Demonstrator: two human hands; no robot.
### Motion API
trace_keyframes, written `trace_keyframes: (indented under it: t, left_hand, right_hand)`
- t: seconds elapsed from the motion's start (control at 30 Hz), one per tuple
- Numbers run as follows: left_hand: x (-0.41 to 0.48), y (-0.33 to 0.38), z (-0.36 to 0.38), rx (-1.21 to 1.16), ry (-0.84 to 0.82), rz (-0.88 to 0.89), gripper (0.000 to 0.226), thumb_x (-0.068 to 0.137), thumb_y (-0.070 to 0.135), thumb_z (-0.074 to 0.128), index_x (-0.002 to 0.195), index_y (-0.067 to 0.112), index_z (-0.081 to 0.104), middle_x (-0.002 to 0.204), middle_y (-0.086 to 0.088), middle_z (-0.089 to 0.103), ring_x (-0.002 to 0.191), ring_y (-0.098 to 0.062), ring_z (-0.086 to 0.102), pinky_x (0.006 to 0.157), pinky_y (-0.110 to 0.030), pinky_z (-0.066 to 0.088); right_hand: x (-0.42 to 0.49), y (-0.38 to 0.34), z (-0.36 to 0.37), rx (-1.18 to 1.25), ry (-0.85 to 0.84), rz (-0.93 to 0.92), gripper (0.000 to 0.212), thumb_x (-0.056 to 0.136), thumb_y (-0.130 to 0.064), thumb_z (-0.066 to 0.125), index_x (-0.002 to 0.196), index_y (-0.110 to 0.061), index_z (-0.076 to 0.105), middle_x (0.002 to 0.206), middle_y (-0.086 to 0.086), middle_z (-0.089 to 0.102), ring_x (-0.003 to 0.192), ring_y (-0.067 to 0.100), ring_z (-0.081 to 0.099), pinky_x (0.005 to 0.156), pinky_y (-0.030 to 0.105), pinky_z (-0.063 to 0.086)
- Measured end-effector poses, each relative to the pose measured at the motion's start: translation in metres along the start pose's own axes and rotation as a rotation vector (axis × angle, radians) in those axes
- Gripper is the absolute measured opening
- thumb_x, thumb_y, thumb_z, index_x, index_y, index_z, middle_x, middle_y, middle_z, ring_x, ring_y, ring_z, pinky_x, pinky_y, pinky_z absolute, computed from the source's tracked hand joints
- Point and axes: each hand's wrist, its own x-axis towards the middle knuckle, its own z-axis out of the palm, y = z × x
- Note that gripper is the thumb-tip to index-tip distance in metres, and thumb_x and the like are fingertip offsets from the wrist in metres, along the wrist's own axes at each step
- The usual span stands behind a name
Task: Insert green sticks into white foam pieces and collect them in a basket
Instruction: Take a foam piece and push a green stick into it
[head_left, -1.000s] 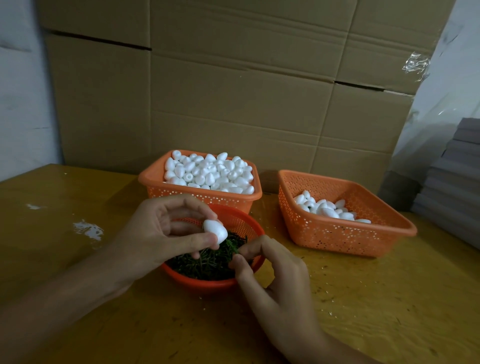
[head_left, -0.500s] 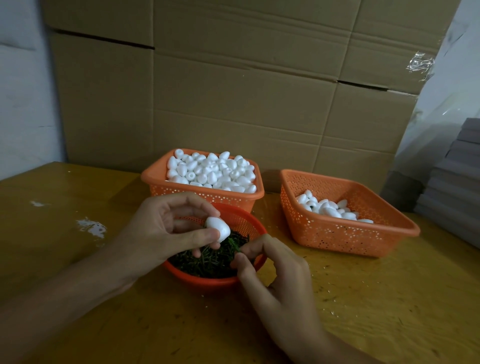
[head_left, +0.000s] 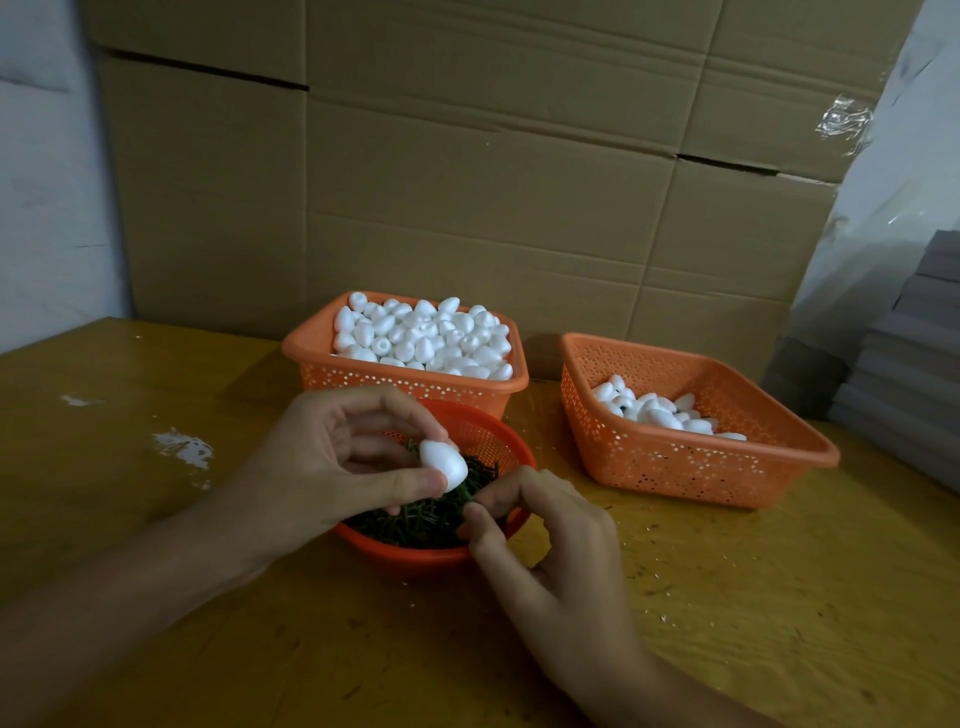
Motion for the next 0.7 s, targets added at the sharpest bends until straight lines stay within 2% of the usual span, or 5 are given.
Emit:
trace_keyframes:
  t: [0.13,0.3,0.53,0.7]
  left_hand:
    - [-0.0007,-0.0009,0.0014,0.029,-0.027,0.03,0.027,0.074,0.014,0.092,0.096,0.021,0.078,0.107,-0.007,0.08,0.093,-0.028,0.079,0.061,-0.029,0.062]
    - [-0.0015,-0.0005,0.004,0.036,-0.032,0.059,0.026,0.073,0.011,0.088,0.095,0.021,0.079,0.107,-0.006,0.08,0.092,-0.027,0.079,0.061,-0.027,0.061]
    - [-0.0017,-0.0028,0.0024,0.05,-0.045,0.091,0.03,0.074,0.012,0.091,0.099,0.02,0.076,0.107,-0.006,0.081,0.091,-0.028,0.08,0.062,-0.034,0.064]
    - [-0.0017,-0.0042,0.0043,0.055,-0.018,0.11,0.027,0.071,0.007,0.089,0.093,0.018,0.076,0.106,-0.006,0.081,0.09,-0.027,0.08,0.059,-0.029,0.062]
  right_hand:
    - [0.0001,0.0003,0.0002,-0.001,0.004,-0.011,0.015,0.096,-0.035,0.067,0.084,-0.026,0.069,0.081,-0.016,0.067,0.083,0.013,0.066,0.073,0.038,0.05]
    - [0.0001,0.0016,0.0001,0.001,-0.005,-0.005,0.016,0.096,-0.037,0.066,0.084,-0.026,0.07,0.081,-0.016,0.068,0.083,0.013,0.066,0.073,0.04,0.05]
    - [0.0002,0.0023,0.0015,-0.008,-0.007,-0.008,0.016,0.097,-0.038,0.065,0.086,-0.027,0.071,0.082,-0.017,0.068,0.083,0.012,0.066,0.072,0.04,0.05]
    - [0.0005,0.0025,0.002,-0.028,-0.025,-0.006,0.017,0.098,-0.039,0.063,0.088,-0.027,0.07,0.083,-0.016,0.067,0.082,0.011,0.065,0.072,0.04,0.049]
